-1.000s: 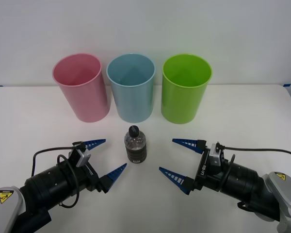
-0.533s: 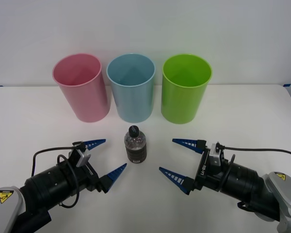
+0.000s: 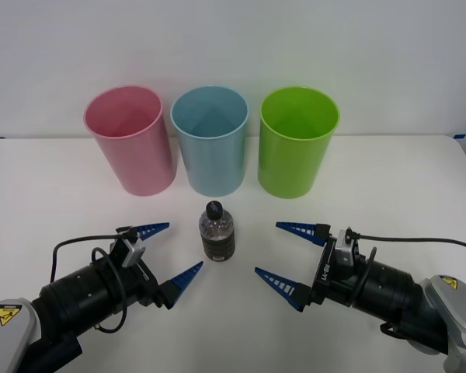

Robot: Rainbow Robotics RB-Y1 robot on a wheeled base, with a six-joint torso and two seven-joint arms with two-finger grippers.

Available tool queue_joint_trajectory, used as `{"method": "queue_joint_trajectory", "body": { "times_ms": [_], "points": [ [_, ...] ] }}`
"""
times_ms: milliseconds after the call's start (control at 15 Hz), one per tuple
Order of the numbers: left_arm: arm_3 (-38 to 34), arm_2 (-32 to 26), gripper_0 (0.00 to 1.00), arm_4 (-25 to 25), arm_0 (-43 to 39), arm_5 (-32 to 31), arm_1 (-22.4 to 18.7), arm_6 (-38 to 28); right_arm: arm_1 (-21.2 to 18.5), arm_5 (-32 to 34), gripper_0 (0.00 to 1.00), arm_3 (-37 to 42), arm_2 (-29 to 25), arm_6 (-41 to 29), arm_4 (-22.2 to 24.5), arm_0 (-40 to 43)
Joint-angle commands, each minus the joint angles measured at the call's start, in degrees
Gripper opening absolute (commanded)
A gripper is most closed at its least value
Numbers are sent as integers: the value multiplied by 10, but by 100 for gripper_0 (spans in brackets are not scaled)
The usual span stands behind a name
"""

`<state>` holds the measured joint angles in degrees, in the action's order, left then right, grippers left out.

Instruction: Put cans in the blue bin and PET bottles in the pink bin and trash in the green bin.

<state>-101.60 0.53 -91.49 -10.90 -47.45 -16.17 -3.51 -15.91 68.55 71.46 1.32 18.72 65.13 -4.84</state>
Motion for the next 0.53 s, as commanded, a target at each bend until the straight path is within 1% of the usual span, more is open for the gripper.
{"method": "queue_joint_trajectory", "body": {
  "times_ms": [67, 533],
  "points": [
    [0, 0, 100, 0, 0, 0, 0, 0, 0, 0, 100, 0, 0, 0, 0, 0],
    [0, 0, 100, 0, 0, 0, 0, 0, 0, 0, 100, 0, 0, 0, 0, 0]
  ]
}}
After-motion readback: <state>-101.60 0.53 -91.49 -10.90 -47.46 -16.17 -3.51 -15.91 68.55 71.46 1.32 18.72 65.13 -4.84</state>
